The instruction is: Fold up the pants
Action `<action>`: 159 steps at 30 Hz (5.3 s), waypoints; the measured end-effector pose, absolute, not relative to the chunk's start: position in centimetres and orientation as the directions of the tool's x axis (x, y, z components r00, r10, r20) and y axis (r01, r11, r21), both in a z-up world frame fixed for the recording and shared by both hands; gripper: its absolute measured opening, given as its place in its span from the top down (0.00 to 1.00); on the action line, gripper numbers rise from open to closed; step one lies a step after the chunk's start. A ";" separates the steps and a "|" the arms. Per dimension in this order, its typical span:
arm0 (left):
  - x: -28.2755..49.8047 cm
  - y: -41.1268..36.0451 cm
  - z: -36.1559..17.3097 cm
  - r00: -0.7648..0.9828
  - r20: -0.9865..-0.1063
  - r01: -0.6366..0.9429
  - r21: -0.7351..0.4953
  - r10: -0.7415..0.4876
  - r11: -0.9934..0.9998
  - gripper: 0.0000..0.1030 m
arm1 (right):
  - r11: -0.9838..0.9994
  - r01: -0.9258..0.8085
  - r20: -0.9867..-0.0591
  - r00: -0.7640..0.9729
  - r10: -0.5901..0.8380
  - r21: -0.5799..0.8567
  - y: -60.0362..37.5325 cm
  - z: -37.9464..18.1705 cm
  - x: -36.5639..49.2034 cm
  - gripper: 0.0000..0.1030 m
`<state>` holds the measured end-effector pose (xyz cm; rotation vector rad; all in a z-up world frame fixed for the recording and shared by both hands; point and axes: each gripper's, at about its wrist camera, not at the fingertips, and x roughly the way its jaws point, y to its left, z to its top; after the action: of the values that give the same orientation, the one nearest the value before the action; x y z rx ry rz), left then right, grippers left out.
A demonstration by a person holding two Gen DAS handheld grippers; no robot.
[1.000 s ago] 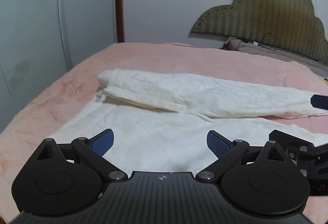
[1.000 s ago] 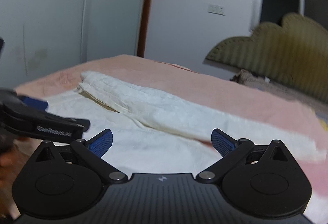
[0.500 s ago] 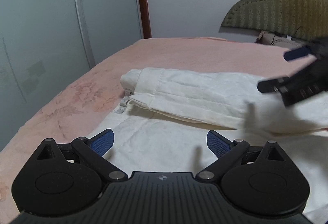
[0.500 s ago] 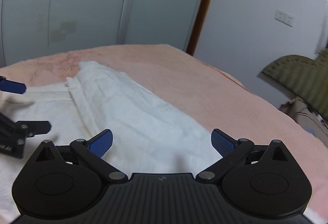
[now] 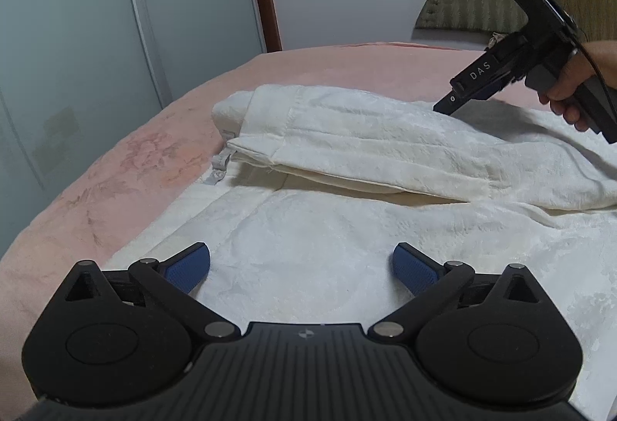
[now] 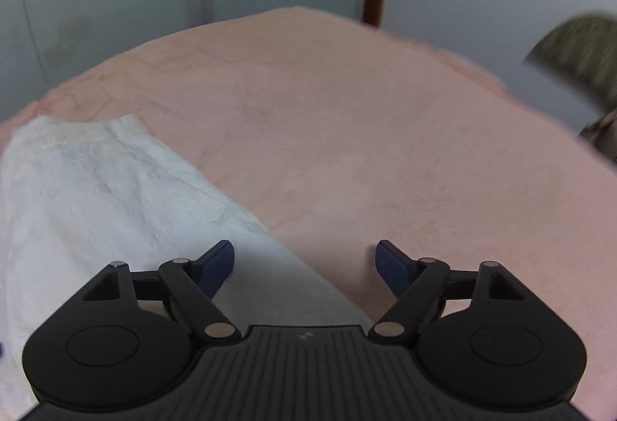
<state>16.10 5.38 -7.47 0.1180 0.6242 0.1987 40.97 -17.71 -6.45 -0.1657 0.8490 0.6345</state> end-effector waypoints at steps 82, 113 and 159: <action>11.0 18.0 -6.3 0.785 -0.608 -0.034 -0.237 -0.121 0.971 0.85 | 0.648 -0.638 -0.607 0.725 0.325 -0.415 -16.6 -5.9 -1.1 0.94; 10.8 -5.3 -5.6 0.730 -0.565 0.481 0.026 -0.384 0.876 0.51 | 0.496 0.518 -0.503 0.846 -0.177 0.697 -50.5 -6.1 -16.1 0.50; 10.8 -9.9 -9.2 0.742 -0.554 0.508 0.100 -0.376 0.856 0.33 | 0.292 0.506 -0.485 0.862 -0.146 0.812 -49.5 -8.5 -15.5 0.32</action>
<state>10.81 -9.89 -9.16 0.2527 0.5495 -0.4901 -15.50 -49.47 -8.51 1.2023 0.3472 -0.4459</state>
